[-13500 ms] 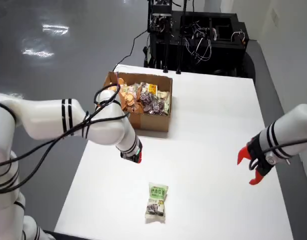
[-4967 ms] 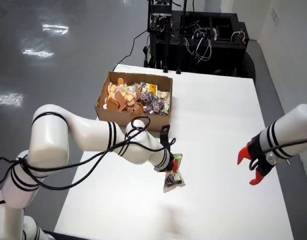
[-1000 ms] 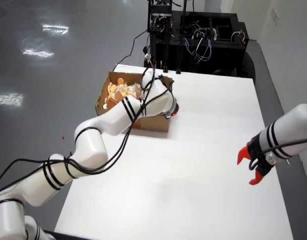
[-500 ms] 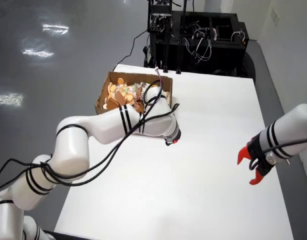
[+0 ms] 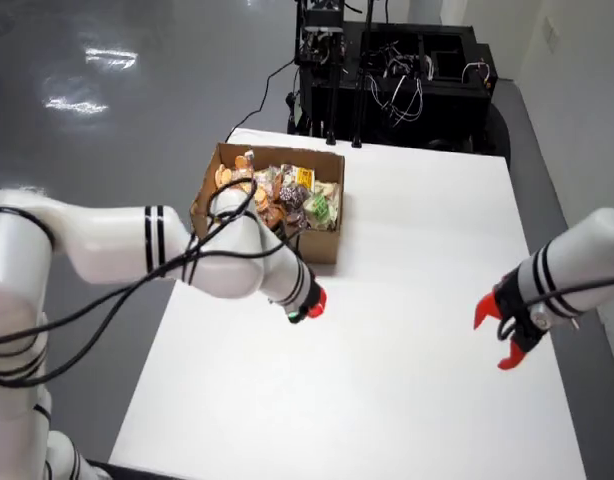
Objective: Grasp a snack and put it in the bin.
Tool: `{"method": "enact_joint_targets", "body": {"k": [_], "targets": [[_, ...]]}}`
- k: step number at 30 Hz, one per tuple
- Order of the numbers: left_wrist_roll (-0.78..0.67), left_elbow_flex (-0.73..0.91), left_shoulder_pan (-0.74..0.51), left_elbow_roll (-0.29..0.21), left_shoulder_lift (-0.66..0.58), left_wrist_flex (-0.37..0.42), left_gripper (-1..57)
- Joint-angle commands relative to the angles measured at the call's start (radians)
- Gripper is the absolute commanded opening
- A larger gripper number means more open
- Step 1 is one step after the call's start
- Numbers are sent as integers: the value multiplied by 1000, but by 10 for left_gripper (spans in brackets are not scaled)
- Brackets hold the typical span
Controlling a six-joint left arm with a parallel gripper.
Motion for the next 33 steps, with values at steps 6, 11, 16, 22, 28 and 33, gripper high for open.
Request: {"method": "enact_joint_targets", "body": {"k": [6,11,16,22,28,33], "targets": [[2,99,-44,-66,-12,-104,-4],[10,110,-60,-103,7,-145,-4],[27,113,-72,-131,12,-149,-4],[48,113,-89,-151,3,-130,-3],[76,113,-105,-170,-20,-112,11],[92,113,-115,-176,-43,-82,33]]}}
